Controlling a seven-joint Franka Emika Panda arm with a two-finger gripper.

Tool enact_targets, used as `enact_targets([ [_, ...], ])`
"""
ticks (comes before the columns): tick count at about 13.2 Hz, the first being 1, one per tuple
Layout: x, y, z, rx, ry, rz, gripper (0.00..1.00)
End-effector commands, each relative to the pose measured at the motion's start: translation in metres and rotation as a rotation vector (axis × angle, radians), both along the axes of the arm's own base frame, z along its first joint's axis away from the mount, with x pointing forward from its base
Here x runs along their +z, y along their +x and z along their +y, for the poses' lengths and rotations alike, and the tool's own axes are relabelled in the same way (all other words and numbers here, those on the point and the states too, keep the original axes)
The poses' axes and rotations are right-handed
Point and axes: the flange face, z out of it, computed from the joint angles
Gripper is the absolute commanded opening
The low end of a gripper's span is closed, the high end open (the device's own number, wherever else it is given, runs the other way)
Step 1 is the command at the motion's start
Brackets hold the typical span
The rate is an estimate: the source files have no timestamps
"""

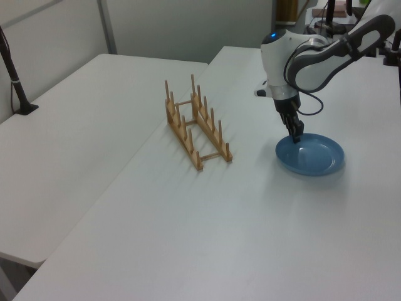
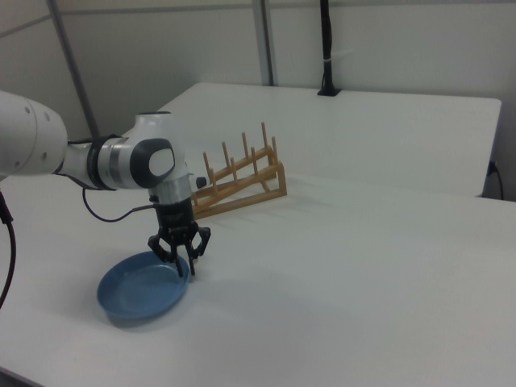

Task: Place plate in plate rack
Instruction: 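Close the gripper on the plate rim and lift it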

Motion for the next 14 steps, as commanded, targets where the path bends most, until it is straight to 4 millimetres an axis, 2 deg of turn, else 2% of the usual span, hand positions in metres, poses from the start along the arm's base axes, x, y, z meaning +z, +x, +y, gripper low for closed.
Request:
enact_targets([
  [1, 0.022, 0.007, 0.006, -0.014, -0.025, -0.011, 0.00],
  [3, 0.043, 0.012, 0.002, -0.029, -0.027, -0.005, 0.00],
  [6, 0.048, 0.012, 0.002, -0.030, -0.027, -0.011, 0.00],
  [10, 0.117, 0.028, 0.004, -0.086, -0.018, -0.104, 0.00],
  [11, 0.153, 0.038, 0.007, -0.159, -0.016, -0.160, 0.00],
  [14, 0.212, 0.053, 0.009, -0.324, -0.007, -0.300, 0.00],
])
